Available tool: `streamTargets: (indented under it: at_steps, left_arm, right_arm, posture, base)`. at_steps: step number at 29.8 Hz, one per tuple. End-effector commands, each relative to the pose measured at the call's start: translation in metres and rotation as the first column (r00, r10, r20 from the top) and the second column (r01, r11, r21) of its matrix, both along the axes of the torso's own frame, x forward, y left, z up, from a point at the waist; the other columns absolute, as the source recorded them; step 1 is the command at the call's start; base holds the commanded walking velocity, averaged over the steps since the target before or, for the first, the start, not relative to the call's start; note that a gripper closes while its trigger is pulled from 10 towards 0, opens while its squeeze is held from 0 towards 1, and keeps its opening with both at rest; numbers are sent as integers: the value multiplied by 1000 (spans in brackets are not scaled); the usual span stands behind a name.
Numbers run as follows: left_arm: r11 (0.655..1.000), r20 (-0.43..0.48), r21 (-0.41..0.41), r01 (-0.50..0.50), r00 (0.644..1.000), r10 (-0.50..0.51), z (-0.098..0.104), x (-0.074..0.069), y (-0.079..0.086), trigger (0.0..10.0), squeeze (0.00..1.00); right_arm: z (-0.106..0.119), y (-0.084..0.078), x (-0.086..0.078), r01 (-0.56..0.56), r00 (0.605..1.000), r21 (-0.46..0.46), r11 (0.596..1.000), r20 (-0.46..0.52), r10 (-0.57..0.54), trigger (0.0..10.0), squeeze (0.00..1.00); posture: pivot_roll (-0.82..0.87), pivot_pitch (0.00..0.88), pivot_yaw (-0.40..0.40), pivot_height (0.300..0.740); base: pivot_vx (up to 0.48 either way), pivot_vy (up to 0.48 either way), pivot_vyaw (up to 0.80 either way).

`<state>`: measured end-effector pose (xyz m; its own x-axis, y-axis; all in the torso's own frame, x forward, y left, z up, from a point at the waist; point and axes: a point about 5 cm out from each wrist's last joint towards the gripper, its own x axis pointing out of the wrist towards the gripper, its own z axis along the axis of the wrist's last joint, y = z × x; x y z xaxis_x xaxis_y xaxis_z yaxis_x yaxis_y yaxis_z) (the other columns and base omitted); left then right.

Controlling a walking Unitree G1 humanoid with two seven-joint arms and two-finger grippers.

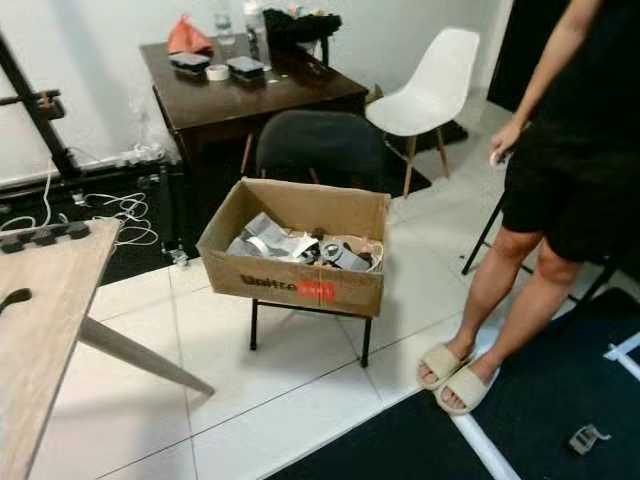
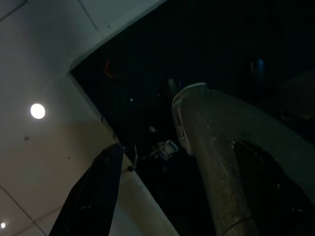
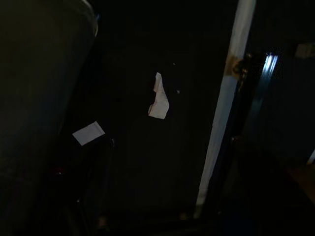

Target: Picking trash to rubbish bin

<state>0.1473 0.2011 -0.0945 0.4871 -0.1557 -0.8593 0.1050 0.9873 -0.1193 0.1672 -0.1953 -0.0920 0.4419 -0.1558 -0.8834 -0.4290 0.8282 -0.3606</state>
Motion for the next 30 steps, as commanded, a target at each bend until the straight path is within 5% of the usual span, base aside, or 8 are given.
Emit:
streamTargets:
  at_steps: [1, 19, 30]
  left_arm:
    - [999, -99, -26, 22, 995, -24, -9, -22, -4, 10000, 0]
    - [999, -112, -28, 24, 993, -27, -10, -28, -2, 10000, 0]
    - [1000, -100, -24, 16, 995, -19, -10, -24, -5, 10000, 0]
  right_arm:
    - [-4, 6, -8, -8, 1000, 17, 1000, -29, 9, 10000, 0]
    - [-4, 7, -8, -3, 1000, 33, 999, -29, 4, 10000, 0]
    - [-5, 10, -9, 4, 999, 100, 995, -36, 0, 10000, 0]
  posture:
    - [-75, 164, 42, 740]
    - [-75, 167, 43, 740]
    - [-73, 163, 42, 740]
  base:
    - [0, -416, 0]
    - [0, -459, 0]
    - [0, 0, 0]
